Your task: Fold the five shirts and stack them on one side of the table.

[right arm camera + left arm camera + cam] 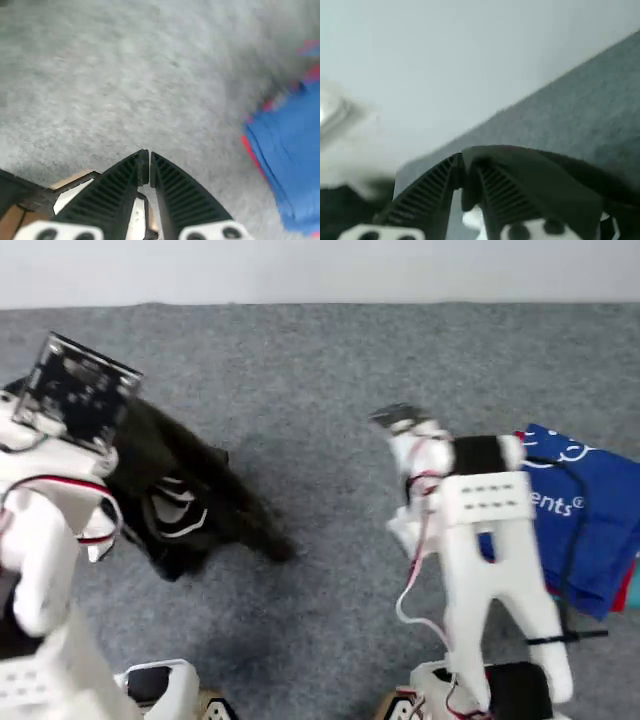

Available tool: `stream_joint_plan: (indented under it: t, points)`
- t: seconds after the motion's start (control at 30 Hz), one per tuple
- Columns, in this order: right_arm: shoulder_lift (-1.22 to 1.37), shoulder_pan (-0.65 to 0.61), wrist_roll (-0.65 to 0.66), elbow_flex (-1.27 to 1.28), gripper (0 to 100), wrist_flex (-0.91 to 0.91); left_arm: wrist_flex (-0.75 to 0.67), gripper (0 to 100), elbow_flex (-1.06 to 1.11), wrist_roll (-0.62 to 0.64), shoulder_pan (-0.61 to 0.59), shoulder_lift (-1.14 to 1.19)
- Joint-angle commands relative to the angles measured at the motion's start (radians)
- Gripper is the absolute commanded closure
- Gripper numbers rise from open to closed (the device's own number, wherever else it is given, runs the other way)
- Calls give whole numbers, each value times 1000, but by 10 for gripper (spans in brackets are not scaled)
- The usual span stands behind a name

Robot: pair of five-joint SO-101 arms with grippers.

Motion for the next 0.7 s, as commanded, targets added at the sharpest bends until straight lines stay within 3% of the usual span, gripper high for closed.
stream_joint_plan:
  t: [0.0, 0.2, 0.43, 0.67]
  points:
    - [5, -157, -12, -14, 990, -44, 5, 987, 79, 6, -137, -14]
    - [105, -320, -5, -15, 982, -143, -58, 987, 285, 6, -256, -14]
    - [205, -510, -12, -110, 762, -147, -229, 987, 575, 6, -284, -14]
    - [340, -668, -12, -310, 756, -143, -367, 987, 765, 6, -319, -14]
